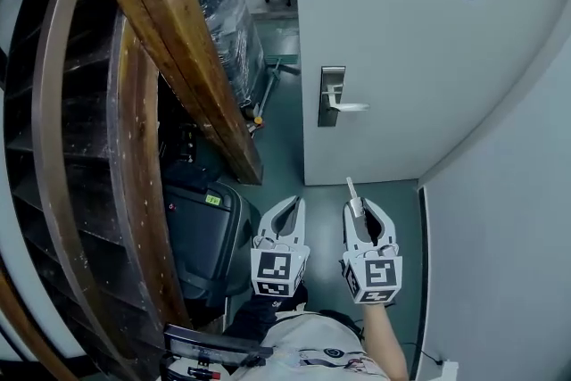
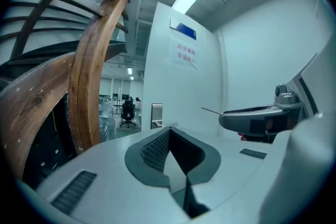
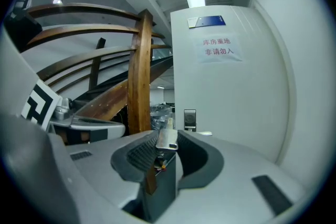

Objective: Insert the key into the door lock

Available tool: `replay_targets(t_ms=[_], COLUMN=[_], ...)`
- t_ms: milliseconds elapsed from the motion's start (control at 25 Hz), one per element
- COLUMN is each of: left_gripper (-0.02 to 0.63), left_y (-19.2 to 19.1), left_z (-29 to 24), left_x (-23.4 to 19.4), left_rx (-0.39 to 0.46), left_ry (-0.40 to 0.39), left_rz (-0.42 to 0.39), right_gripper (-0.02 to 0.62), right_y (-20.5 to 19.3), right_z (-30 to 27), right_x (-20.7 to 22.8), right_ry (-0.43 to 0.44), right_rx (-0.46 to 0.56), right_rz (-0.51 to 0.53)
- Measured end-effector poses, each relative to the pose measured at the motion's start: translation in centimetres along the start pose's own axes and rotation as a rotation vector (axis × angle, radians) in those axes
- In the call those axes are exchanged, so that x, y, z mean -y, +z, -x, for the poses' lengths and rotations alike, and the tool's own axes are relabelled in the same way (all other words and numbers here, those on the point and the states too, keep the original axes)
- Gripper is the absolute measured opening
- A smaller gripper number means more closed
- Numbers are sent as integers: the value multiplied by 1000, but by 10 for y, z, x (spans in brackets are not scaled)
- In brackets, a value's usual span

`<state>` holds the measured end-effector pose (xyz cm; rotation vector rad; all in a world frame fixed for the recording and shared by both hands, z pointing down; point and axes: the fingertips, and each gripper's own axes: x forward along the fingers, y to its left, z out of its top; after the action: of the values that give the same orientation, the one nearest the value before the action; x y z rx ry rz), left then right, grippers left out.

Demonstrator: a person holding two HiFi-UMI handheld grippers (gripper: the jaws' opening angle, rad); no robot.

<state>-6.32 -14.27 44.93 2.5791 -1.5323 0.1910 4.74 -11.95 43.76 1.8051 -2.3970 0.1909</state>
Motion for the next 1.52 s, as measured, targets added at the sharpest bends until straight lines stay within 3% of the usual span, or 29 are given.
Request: replay_targets(t_ms=[240,560,920,1240,1520], left_gripper=[5,5,5,5,5], left_y=[-3,-27,-83,-140,-165], left_z=[-38,-76,-103,-128,-144], left_x=[-34,-48,-59,-72,-87], left_rx=[-17,-46,-32,-33,-46], left_ry=[-24,-11,87,108,124], left_rz=[-12,5,37,42,42], right_gripper=[118,118,118,118,118], right_y=[-12,-43,-99,-138,-150], right_z=[-51,-103,-179,-247,-295], right_x=[0,18,55,85,100], right_ry=[-22,-1,51,27,13], right_rx=[-41,-110,-123,-110,-106], right_rz=[5,12,43,54,67])
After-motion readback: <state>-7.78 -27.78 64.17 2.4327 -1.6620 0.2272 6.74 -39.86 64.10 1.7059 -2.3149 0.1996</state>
